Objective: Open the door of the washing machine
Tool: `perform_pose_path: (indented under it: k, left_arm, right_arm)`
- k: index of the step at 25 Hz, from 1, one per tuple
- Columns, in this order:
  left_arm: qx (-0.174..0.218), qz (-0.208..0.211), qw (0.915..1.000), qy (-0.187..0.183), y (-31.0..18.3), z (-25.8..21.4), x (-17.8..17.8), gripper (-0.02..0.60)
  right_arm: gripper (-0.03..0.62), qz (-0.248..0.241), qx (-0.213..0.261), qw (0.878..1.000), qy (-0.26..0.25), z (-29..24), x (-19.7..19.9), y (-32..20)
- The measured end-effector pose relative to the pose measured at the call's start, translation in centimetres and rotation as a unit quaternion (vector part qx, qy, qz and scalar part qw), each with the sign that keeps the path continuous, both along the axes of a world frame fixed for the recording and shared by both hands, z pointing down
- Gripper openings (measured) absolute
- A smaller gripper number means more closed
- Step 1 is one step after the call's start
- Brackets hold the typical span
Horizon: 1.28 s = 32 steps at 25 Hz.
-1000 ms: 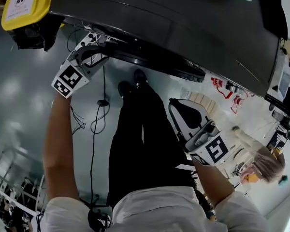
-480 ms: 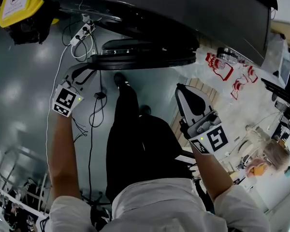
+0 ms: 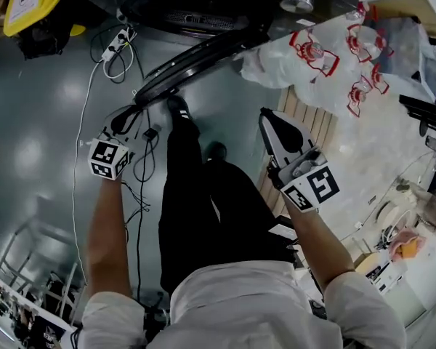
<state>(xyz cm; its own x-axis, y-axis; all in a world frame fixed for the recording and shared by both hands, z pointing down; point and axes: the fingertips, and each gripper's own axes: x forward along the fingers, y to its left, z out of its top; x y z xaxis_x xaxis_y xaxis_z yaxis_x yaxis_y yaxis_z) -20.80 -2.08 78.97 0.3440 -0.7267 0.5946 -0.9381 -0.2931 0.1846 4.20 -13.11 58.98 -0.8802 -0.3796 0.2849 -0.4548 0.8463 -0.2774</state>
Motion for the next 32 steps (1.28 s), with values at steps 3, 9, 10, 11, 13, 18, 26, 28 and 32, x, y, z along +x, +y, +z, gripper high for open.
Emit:
perform_pose_path:
  k: [3, 9, 10, 11, 13, 18, 26, 28, 32]
  left_arm:
    - [-0.013, 0.005, 0.9999, 0.007, 2.7, 0.1, 3.7, 0.082]
    - [-0.041, 0.001, 0.9986, 0.033, 6.4, -0.6, 11.4, 0.075]
    - [-0.044, -0.002, 0.9984, 0.035, 6.7, -0.6, 12.5, 0.075]
    - [-0.046, -0.005, 0.9982, 0.038, 7.0, -0.6, 13.4, 0.075]
    - [-0.048, -0.014, 0.9977, 0.045, 7.5, -0.5, 15.1, 0.074]
    - [-0.047, -0.036, 0.9962, 0.064, 8.9, -0.8, 19.6, 0.074]
    - [-0.034, -0.022, 0.9957, 0.084, 9.2, -0.9, 25.4, 0.072]
    - [-0.037, -0.024, 0.9951, 0.089, 9.4, -0.8, 26.7, 0.072]
    - [-0.042, -0.029, 0.9927, 0.11, 9.5, -0.6, 29.4, 0.073]
  right_arm:
    - [0.032, 0.006, 0.006, 1.0, 0.002, -0.5, 2.5, 2.5]
    - [0.032, 0.018, -0.007, 1.0, 0.005, -1.2, 6.9, 6.4]
    - [0.032, 0.02, -0.01, 1.0, 0.007, -1.1, 7.4, 7.0]
    - [0.032, 0.022, -0.012, 1.0, 0.009, -0.9, 7.9, 7.7]
    - [0.032, 0.025, -0.015, 0.999, 0.012, -0.5, 8.6, 9.0]
    - [0.032, 0.047, -0.019, 0.999, 0.014, -0.2, 10.6, 11.7]
    - [0.032, 0.109, -0.003, 0.994, 0.017, 1.2, 13.0, 16.0]
    - [0.032, 0.12, -0.003, 0.993, 0.015, 1.6, 13.5, 17.4]
    - [0.032, 0.143, -0.005, 0.99, 0.017, 2.6, 15.0, 19.6]
